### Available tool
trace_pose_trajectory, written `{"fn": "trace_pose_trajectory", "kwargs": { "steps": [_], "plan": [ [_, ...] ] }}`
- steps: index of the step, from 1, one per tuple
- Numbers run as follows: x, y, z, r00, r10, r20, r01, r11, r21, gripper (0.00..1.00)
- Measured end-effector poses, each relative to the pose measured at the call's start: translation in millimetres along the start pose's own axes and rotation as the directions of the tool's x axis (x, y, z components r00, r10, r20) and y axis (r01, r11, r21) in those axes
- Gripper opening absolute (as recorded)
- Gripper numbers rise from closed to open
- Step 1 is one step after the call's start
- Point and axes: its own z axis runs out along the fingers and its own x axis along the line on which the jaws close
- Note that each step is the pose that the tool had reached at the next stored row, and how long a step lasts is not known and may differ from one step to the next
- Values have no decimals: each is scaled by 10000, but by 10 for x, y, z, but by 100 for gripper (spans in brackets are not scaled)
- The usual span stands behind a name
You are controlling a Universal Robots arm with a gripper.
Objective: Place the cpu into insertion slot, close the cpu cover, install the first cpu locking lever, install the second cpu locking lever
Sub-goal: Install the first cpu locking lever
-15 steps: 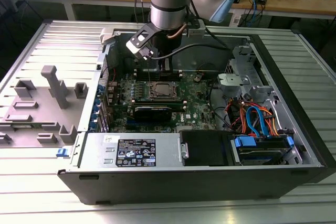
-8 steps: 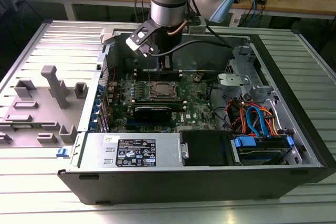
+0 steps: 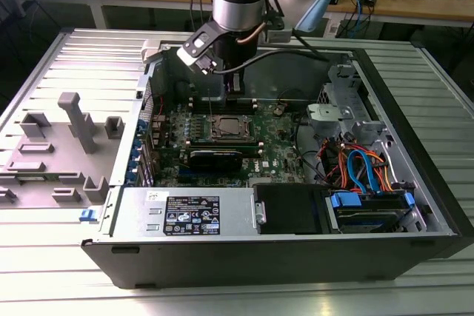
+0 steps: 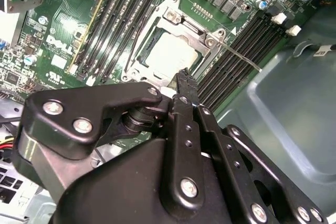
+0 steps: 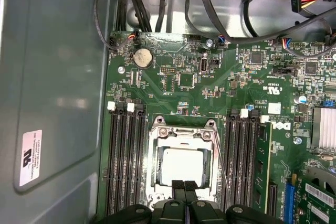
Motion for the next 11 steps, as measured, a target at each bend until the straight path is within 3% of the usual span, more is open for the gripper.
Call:
{"fn": "trace_pose_trajectory", "kwargs": {
  "steps": [5, 11],
  "plan": [
    [1, 0, -46, 10000, 0, 1, 0, 10000, 0, 11],
    [1, 0, -47, 10000, -1, -2, 1, 10000, -1, 11]
  ]
}}
